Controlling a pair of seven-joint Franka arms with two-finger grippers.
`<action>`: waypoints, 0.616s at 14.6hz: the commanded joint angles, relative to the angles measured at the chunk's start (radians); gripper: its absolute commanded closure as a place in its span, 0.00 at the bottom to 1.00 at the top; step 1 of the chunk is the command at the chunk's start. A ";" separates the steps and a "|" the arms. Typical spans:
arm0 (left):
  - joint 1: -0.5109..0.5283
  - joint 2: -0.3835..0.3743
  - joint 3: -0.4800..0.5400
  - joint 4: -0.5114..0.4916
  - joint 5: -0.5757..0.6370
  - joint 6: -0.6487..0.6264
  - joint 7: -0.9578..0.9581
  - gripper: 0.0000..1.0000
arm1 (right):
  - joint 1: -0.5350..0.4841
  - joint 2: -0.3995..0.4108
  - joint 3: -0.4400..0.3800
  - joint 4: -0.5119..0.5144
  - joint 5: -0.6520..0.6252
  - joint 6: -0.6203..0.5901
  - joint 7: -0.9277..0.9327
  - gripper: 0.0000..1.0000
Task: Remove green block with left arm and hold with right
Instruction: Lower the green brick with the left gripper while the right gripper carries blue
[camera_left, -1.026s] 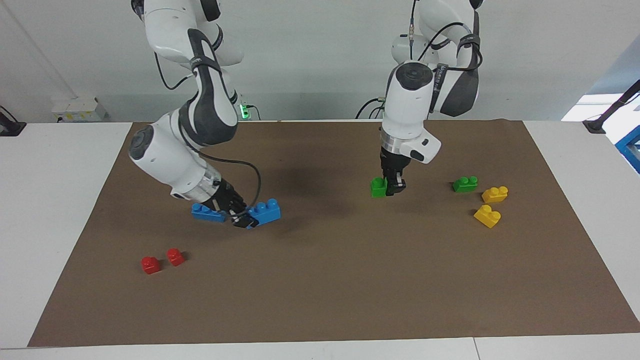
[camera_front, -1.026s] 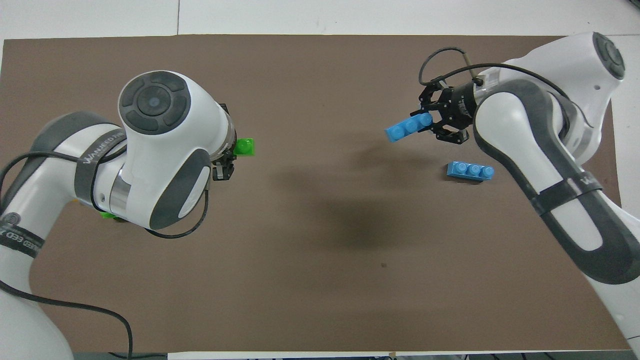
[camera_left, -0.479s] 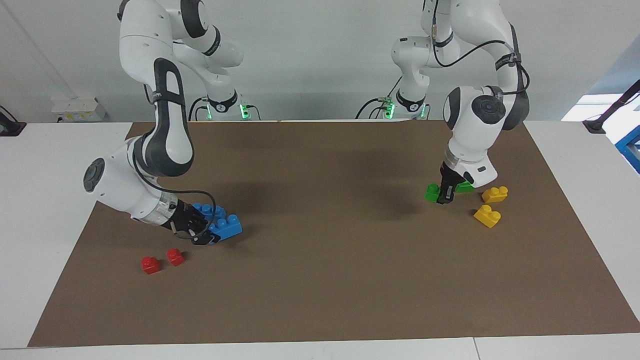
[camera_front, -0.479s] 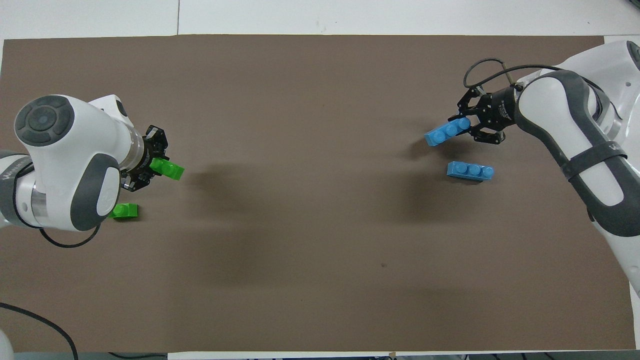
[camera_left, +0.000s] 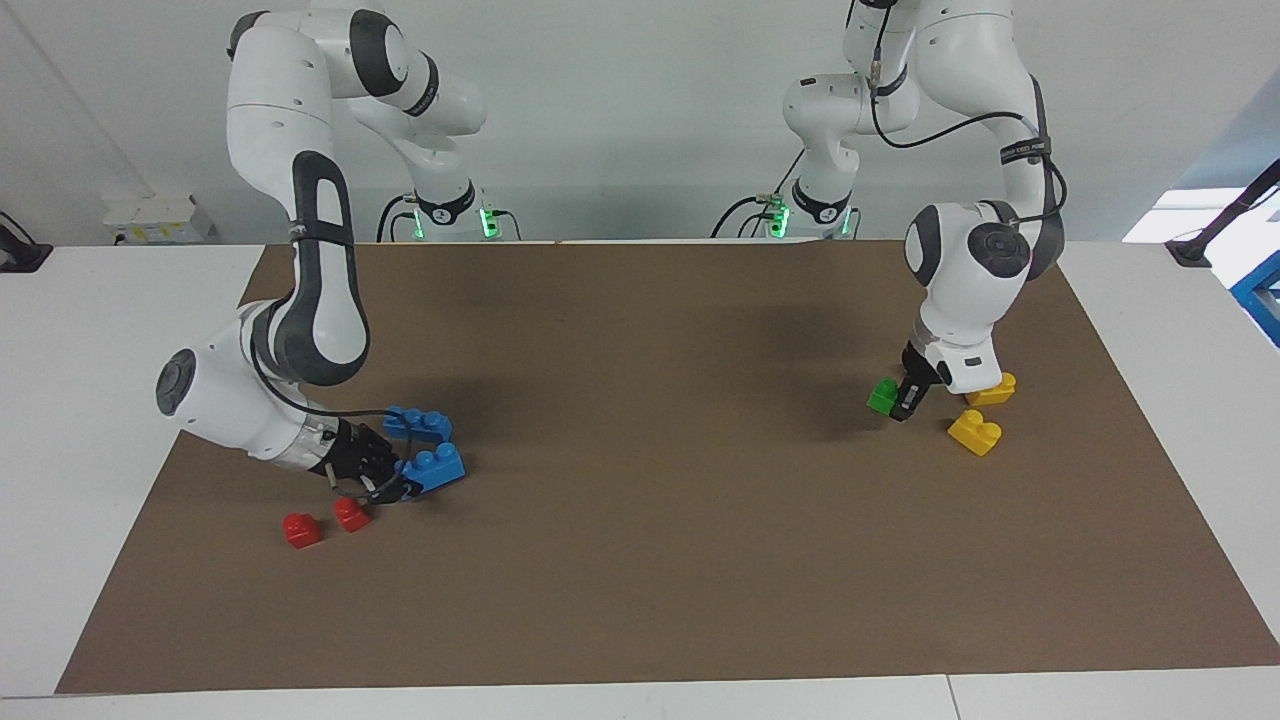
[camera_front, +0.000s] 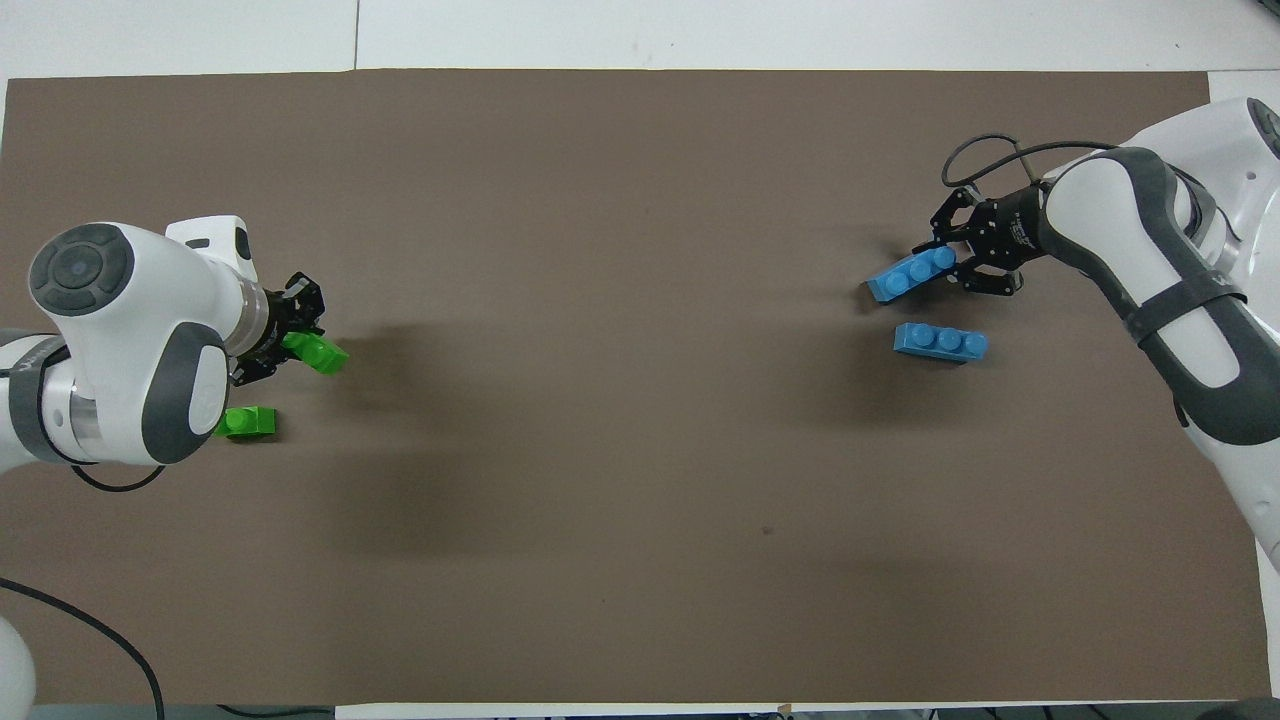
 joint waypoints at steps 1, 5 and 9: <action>0.010 0.051 -0.005 -0.006 -0.011 0.073 0.063 1.00 | -0.013 0.023 0.017 0.026 -0.006 -0.004 0.032 1.00; 0.013 0.076 -0.005 -0.003 -0.010 0.087 0.100 1.00 | -0.005 0.026 0.019 0.026 0.000 0.033 0.167 1.00; 0.014 0.080 -0.005 -0.004 -0.011 0.082 0.184 1.00 | 0.022 0.026 0.020 0.025 0.048 0.076 0.240 1.00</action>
